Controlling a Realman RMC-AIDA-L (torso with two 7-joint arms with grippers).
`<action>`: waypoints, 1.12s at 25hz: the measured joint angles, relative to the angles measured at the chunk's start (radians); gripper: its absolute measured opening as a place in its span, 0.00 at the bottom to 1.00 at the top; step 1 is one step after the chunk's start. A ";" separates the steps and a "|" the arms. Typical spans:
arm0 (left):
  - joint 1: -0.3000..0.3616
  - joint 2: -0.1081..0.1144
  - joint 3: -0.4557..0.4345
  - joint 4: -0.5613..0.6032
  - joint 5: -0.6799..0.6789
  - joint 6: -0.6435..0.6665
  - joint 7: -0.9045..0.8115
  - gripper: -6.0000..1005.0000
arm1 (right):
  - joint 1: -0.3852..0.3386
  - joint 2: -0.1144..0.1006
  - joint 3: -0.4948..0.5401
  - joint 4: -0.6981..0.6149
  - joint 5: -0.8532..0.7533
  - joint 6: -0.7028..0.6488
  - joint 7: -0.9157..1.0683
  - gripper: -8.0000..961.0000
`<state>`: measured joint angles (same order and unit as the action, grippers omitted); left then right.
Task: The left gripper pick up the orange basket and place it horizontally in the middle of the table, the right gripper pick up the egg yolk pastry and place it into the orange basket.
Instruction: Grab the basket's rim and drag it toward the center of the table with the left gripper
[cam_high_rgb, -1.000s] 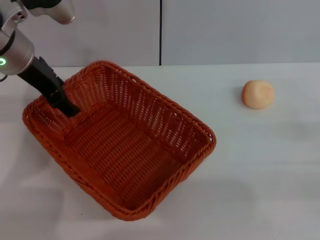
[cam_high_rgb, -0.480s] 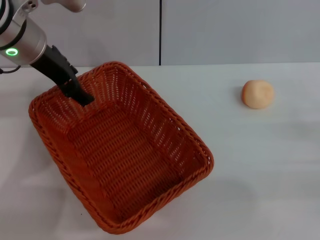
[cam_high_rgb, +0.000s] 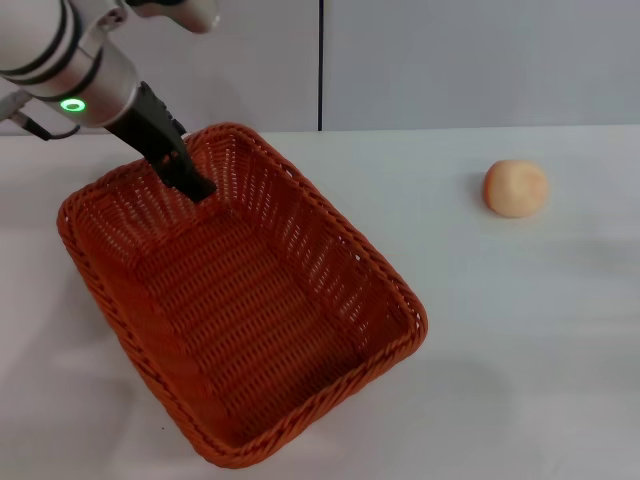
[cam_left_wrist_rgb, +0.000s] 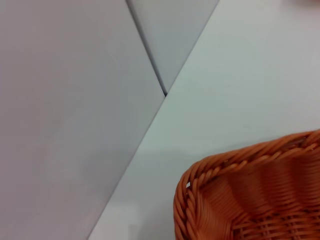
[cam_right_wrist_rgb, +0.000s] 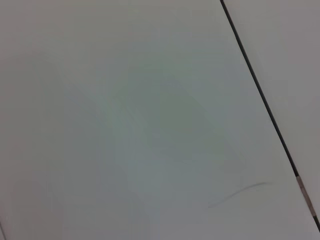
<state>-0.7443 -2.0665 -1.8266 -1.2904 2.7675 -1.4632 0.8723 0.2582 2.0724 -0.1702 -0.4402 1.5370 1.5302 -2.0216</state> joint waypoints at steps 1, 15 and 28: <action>-0.006 0.000 0.014 0.017 0.004 0.015 -0.004 0.71 | 0.000 0.000 0.000 0.000 0.000 0.000 -0.002 0.68; -0.050 0.002 0.035 0.105 0.035 0.140 -0.016 0.70 | -0.008 -0.001 0.000 0.000 -0.012 -0.011 -0.006 0.68; -0.083 0.008 0.030 0.222 0.111 0.156 0.027 0.69 | -0.004 -0.003 0.000 0.000 -0.012 -0.018 -0.006 0.68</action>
<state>-0.8273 -2.0586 -1.7965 -1.0687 2.8786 -1.3071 0.8994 0.2545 2.0693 -0.1702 -0.4403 1.5246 1.5125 -2.0280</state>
